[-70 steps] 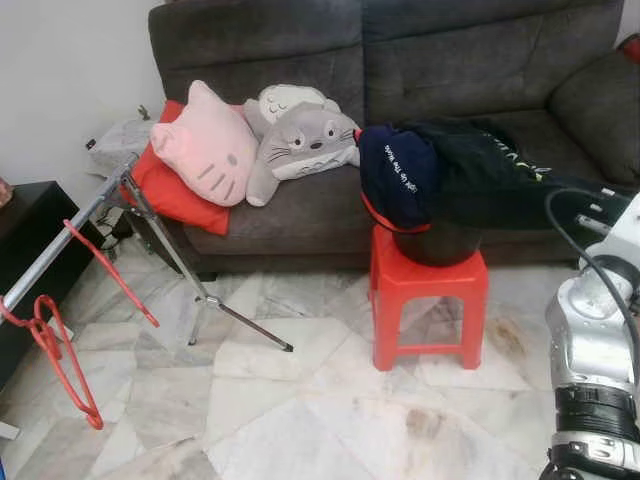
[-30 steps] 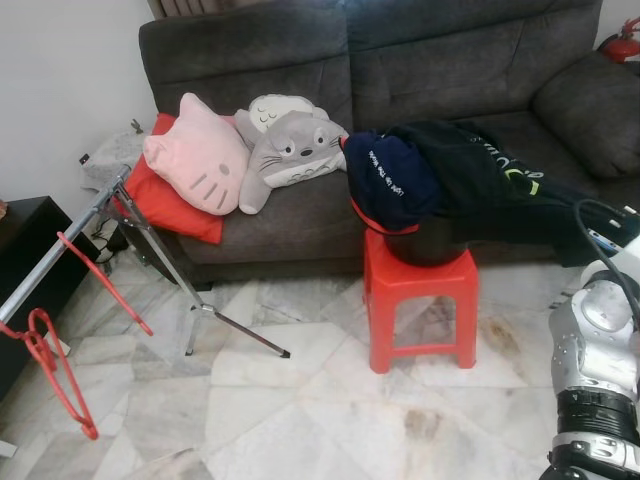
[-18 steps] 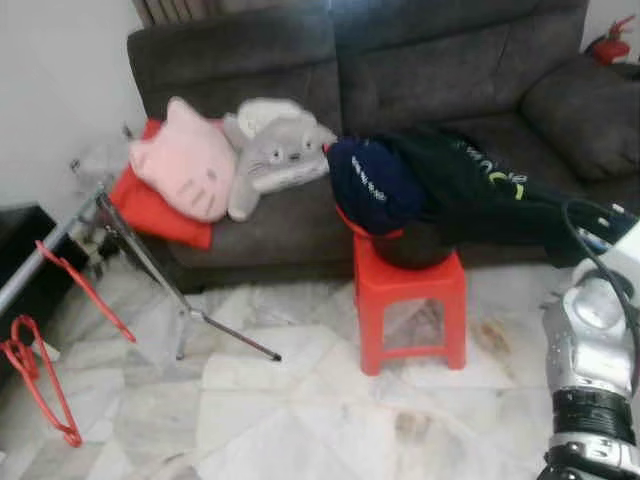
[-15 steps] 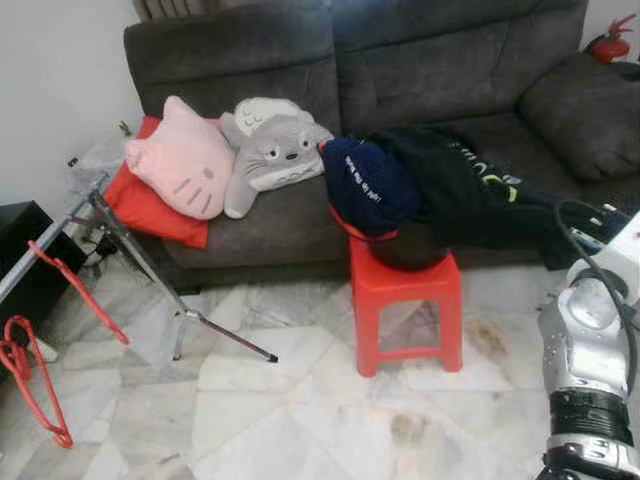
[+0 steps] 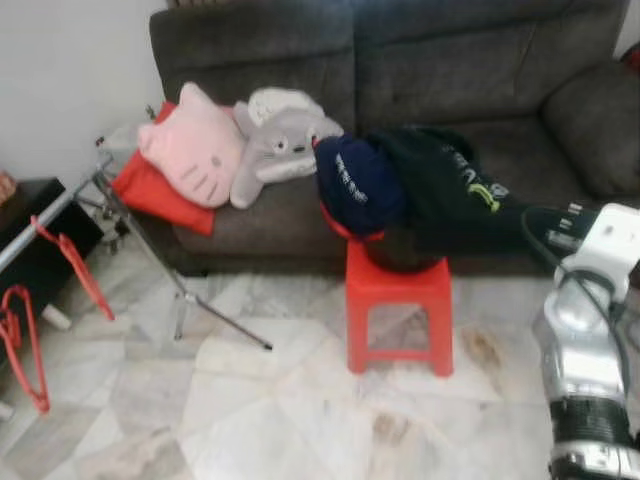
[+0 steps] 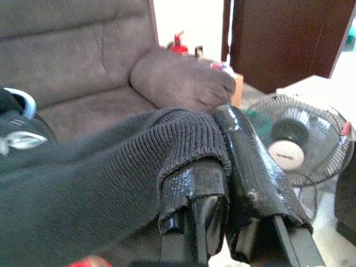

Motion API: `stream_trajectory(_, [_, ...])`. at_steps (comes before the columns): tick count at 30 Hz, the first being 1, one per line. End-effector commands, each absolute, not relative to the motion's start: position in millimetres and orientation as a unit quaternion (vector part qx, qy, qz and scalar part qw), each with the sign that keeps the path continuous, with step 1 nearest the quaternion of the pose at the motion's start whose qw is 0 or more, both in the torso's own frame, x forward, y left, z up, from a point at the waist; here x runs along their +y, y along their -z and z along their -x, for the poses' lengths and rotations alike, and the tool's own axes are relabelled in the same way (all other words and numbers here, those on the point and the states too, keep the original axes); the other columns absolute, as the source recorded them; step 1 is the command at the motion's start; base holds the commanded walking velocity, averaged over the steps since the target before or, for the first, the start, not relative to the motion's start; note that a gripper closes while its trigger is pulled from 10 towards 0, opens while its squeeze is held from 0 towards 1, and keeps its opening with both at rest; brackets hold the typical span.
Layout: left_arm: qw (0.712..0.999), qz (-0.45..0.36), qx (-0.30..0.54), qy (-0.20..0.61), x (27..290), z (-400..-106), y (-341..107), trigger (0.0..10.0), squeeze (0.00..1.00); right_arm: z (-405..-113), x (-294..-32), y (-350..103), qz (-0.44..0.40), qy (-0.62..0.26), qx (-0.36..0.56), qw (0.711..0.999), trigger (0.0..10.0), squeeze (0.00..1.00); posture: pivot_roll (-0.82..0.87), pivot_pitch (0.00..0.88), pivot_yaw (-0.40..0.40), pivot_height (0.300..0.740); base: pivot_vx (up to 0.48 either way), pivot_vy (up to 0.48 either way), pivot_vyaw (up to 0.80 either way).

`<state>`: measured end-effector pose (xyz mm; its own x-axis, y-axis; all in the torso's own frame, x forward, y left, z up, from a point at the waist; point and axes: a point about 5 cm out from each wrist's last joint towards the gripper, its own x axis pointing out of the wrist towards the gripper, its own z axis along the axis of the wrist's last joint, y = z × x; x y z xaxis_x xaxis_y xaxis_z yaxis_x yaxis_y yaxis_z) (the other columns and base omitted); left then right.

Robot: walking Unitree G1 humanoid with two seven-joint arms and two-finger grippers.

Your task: Hang hanger

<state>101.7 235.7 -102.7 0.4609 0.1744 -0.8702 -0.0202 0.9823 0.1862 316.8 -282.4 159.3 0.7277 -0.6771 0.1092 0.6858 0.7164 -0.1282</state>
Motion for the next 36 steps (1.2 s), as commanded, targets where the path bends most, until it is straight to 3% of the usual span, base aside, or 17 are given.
stream_trajectory(1, [0.846, -0.083, 0.523, -0.059, 242, -98, 102, 10.0, 0.0, -320, -277, -166, 0.082, 0.358, -0.036, 0.929, 10.0, 0.0, -0.2, 0.0, 0.177, 0.74, 0.0, -0.27, 0.0])
stream_trajectory(15, [0.847, -0.063, 0.524, -0.071, 229, -93, 107, 10.0, 0.0, -312, -276, -166, 0.148, 0.304, -0.01, 0.941, 10.0, 0.0, -0.25, 0.0, 0.061, 0.74, 0.0, -0.132, 0.0])
stream_trajectory(21, [0.847, -0.055, 0.524, -0.078, 225, -91, 108, 10.0, 0.0, -312, -276, -168, 0.164, 0.295, -0.008, 0.941, 10.0, 0.0, -0.25, 0.0, 0.056, 0.74, 0.0, 0.0, 0.0])
stream_trajectory(22, [0.847, -0.046, 0.523, -0.085, 222, -90, 109, 10.0, 0.0, -312, -275, -169, 0.174, 0.281, -0.007, 0.944, 10.0, 0.0, -0.27, 0.0, 0.0, 0.74, 0.0, 0.0, 0.0])
stream_trajectory(31, [0.849, -0.022, 0.518, -0.103, 211, -88, 111, 10.0, 0.0, -317, -268, -174, 0.204, 0.242, -0.006, 0.949, 10.0, 0.0, -0.26, 0.0, -0.02, 0.74, 0.0, 0.0, 0.0])
stream_trajectory(36, [0.85, -0.022, 0.515, -0.11, 212, -89, 110, 10.0, 0.0, -306, -279, -161, 0.175, 0.287, 0.019, 0.941, 10.0, 0.0, -0.27, 0.0, 0.003, 0.74, 0.0, 0.0, 0.0])
